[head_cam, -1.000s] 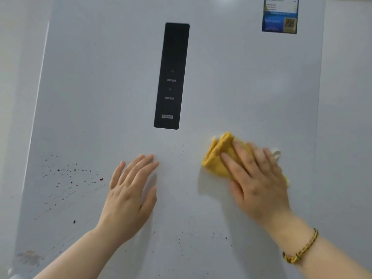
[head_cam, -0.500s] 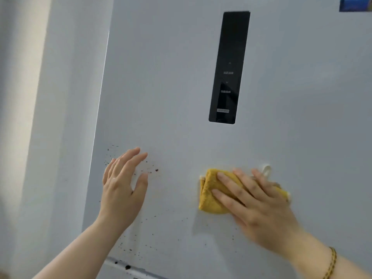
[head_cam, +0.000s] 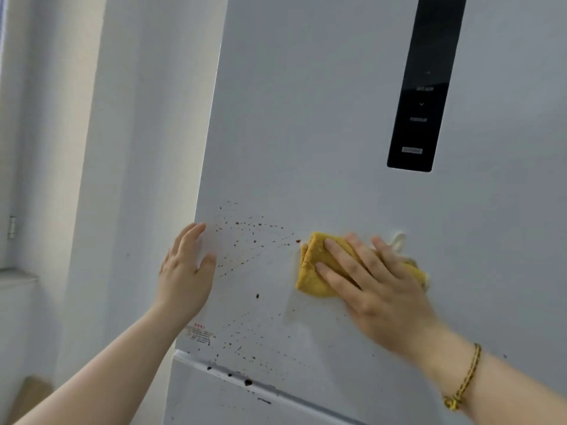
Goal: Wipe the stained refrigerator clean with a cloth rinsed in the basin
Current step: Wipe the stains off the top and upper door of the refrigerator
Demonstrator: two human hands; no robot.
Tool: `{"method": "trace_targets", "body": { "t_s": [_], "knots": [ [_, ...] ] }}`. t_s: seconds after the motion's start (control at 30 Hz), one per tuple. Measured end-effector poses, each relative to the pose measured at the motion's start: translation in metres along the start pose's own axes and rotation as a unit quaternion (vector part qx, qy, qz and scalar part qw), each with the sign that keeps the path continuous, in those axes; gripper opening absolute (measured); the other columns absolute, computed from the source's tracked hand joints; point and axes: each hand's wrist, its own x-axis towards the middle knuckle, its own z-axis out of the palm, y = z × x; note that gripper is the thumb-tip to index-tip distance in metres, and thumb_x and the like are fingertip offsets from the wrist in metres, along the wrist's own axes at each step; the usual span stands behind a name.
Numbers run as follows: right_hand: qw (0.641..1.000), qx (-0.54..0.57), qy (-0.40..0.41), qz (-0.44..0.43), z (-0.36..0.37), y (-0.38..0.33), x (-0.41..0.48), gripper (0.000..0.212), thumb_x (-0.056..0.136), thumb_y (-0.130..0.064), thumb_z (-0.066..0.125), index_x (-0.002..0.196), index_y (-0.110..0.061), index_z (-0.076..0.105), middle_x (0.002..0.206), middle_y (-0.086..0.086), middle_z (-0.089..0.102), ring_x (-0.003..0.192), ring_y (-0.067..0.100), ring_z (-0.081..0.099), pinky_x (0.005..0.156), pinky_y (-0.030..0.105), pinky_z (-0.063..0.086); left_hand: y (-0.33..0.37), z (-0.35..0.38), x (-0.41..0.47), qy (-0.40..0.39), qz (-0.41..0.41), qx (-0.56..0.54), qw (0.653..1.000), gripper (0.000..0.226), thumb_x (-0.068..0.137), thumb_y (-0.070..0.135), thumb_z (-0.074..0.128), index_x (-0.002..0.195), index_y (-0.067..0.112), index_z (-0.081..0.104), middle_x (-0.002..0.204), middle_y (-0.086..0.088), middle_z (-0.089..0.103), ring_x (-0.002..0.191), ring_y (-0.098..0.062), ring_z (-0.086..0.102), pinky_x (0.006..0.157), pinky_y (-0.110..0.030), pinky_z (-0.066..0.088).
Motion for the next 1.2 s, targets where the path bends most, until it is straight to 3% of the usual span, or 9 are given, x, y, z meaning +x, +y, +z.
{"method": "trace_targets", "body": {
  "t_s": [0.1,0.27,0.43,0.6,0.73,0.8,0.87,1.07,1.2],
  "knots": [
    [1.0,-0.008,0.013,0.012,-0.002,0.035,0.024,0.035,0.087,-0.021,0.041,0.121,-0.017,0.048,0.127,0.012,0.058,0.118,0.032,0.04,0.106,0.044,0.021,-0.001,-0.004,0.001,-0.016,-0.011,-0.03,0.999,0.05,0.093,0.007,0.042,0.14,0.017,0.03,0.147,0.0,0.029,0.135,-0.016,0.025,0.108,-0.03,0.019],
    [0.975,-0.007,0.05,0.218,-0.001,0.048,0.056,0.038,0.087,-0.025,0.044,0.123,-0.012,0.047,0.132,0.021,0.049,0.12,0.035,0.032,0.107,0.043,0.015,-0.006,-0.006,0.001,-0.017,-0.006,-0.045,0.999,0.051,0.092,0.007,0.043,0.14,0.019,0.029,0.146,0.0,0.031,0.134,-0.015,0.027,0.107,-0.029,0.02],
    [0.997,0.014,0.0,0.074,0.008,-0.02,0.038,0.041,0.084,-0.024,0.042,0.124,-0.015,0.043,0.136,0.012,0.035,0.121,0.035,0.035,0.11,0.042,0.011,-0.015,-0.01,0.006,-0.034,-0.059,-0.092,0.993,0.049,0.094,0.011,0.041,0.14,0.022,0.028,0.145,0.001,0.033,0.134,-0.015,0.029,0.102,-0.026,0.024],
    [0.999,0.031,-0.02,-0.031,0.011,-0.032,0.039,0.04,0.084,-0.021,0.043,0.124,-0.019,0.046,0.136,0.009,0.045,0.121,0.031,0.038,0.109,0.044,0.017,-0.019,-0.017,0.008,-0.072,-0.097,-0.15,0.981,0.047,0.095,0.012,0.041,0.14,0.02,0.028,0.132,0.004,0.043,0.117,-0.013,0.042,0.086,-0.021,0.029],
    [0.994,-0.001,0.024,0.11,0.013,0.017,0.082,0.04,0.081,-0.021,0.043,0.115,-0.012,0.061,0.122,0.017,0.06,0.112,0.037,0.045,0.101,0.046,0.023,-0.015,-0.022,0.012,-0.074,-0.126,-0.214,0.966,0.045,0.096,0.012,0.039,0.139,0.021,0.03,0.117,0.008,0.046,0.097,-0.008,0.044,0.062,-0.011,0.033],
    [0.974,-0.019,0.032,0.224,0.013,0.029,0.101,0.041,0.082,-0.024,0.042,0.117,-0.01,0.06,0.127,0.019,0.056,0.113,0.035,0.038,0.101,0.045,0.021,-0.016,-0.023,0.012,-0.077,-0.138,-0.238,0.958,0.043,0.096,0.011,0.04,0.137,0.021,0.033,0.117,0.008,0.048,0.098,-0.009,0.045,0.077,-0.016,0.033],
    [0.965,-0.015,0.039,0.258,0.017,0.015,0.108,0.043,0.084,-0.029,0.041,0.118,-0.01,0.06,0.128,0.02,0.054,0.113,0.035,0.034,0.101,0.045,0.02,-0.02,-0.024,0.013,-0.083,-0.147,-0.256,0.952,0.042,0.095,0.009,0.04,0.136,0.02,0.036,0.12,0.007,0.049,0.104,-0.011,0.045,0.086,-0.024,0.029],
    [0.999,0.044,-0.027,-0.011,0.028,-0.073,0.08,0.044,0.078,-0.019,0.04,0.119,-0.016,0.056,0.132,0.013,0.051,0.117,0.035,0.037,0.108,0.046,0.014,-0.024,-0.028,0.015,-0.101,-0.15,-0.29,0.94,0.028,0.093,0.007,0.044,0.112,0.025,0.053,0.106,0.015,0.057,0.107,-0.012,0.049,0.092,-0.027,0.032],
    [0.999,0.041,-0.021,-0.008,0.028,-0.048,0.1,0.043,0.075,-0.019,0.041,0.108,-0.018,0.069,0.121,0.012,0.063,0.111,0.035,0.045,0.099,0.047,0.025,-0.025,-0.03,0.016,-0.116,-0.136,-0.299,0.937,0.042,0.09,-0.005,0.037,0.092,0.031,0.057,0.096,0.019,0.058,0.095,-0.003,0.054,0.085,-0.022,0.037]
  ]
}}
